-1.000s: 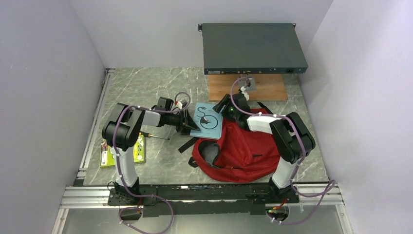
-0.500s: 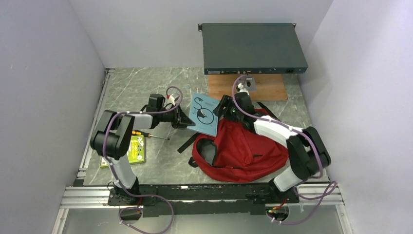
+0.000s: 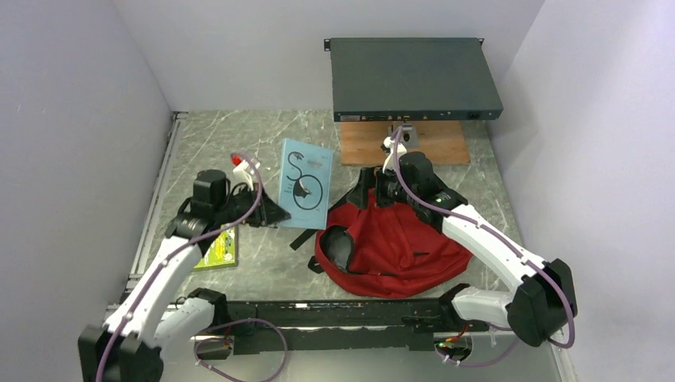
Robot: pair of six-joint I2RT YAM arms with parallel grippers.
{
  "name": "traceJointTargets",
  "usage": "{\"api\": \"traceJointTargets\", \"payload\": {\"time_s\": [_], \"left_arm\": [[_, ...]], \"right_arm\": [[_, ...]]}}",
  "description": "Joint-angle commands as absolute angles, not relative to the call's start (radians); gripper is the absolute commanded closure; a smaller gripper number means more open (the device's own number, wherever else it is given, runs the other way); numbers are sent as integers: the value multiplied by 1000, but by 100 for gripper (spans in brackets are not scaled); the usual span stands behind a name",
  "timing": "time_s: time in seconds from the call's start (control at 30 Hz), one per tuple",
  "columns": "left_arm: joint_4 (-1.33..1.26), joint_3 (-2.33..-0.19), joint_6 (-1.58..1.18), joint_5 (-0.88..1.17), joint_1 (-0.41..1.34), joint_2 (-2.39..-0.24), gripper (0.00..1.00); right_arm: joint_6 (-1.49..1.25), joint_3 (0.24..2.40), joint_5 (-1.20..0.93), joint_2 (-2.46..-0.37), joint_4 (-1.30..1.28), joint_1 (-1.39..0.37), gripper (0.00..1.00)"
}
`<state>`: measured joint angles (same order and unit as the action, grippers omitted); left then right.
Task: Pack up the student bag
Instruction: Pick up the book from the center of the board.
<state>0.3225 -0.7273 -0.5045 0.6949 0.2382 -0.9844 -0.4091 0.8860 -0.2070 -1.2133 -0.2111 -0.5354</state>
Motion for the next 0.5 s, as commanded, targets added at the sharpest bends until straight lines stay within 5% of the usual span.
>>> {"api": "traceJointTargets", "payload": {"time_s": [0.0, 0.33, 0.47], "left_arm": [[337, -710, -402, 839, 292, -794, 100], [270, -788, -338, 1104, 453, -722, 100], [292, -822, -304, 1170, 473, -788, 100]], "right_arm": [[-324, 937, -484, -1122, -242, -535, 1], [-544, 838, -1032, -1005, -31, -414, 6], [-732, 769, -1158, -935, 201, -410, 32]]}}
